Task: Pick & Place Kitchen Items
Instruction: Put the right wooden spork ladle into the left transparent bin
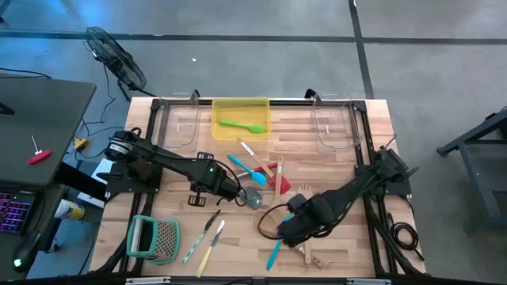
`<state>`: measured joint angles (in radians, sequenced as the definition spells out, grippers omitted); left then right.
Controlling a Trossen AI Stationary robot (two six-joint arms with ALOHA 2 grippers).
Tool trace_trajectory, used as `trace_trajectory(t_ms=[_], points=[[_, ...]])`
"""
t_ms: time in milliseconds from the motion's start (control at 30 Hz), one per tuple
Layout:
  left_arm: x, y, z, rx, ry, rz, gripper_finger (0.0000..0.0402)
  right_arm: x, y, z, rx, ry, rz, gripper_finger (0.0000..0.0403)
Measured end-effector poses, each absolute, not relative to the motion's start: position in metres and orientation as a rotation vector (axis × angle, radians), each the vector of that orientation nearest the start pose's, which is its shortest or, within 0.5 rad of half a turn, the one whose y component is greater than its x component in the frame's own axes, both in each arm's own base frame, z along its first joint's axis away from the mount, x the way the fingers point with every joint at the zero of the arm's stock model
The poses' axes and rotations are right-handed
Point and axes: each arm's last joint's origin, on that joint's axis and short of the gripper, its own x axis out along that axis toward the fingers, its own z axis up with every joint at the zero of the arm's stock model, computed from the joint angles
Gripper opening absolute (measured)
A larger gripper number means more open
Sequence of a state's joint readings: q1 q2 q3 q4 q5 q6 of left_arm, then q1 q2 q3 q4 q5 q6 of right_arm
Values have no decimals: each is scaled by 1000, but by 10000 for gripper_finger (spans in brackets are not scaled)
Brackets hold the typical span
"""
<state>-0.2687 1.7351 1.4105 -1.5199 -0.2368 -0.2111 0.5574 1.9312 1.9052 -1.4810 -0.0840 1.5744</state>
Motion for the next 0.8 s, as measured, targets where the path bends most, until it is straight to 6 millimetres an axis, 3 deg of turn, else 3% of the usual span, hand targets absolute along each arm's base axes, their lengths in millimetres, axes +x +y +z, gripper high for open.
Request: trace_trajectory(t_ms=[133,300,800], points=[[280,-70,250,319,1764,151,83,318,201,290,872,1464,-796,240],[282,-70,250,331,1748,142,83,313,209,274,824,1518,-919,240],[284,-71,249,345,1732,126,83,309,223,232,796,1425,-952,240]])
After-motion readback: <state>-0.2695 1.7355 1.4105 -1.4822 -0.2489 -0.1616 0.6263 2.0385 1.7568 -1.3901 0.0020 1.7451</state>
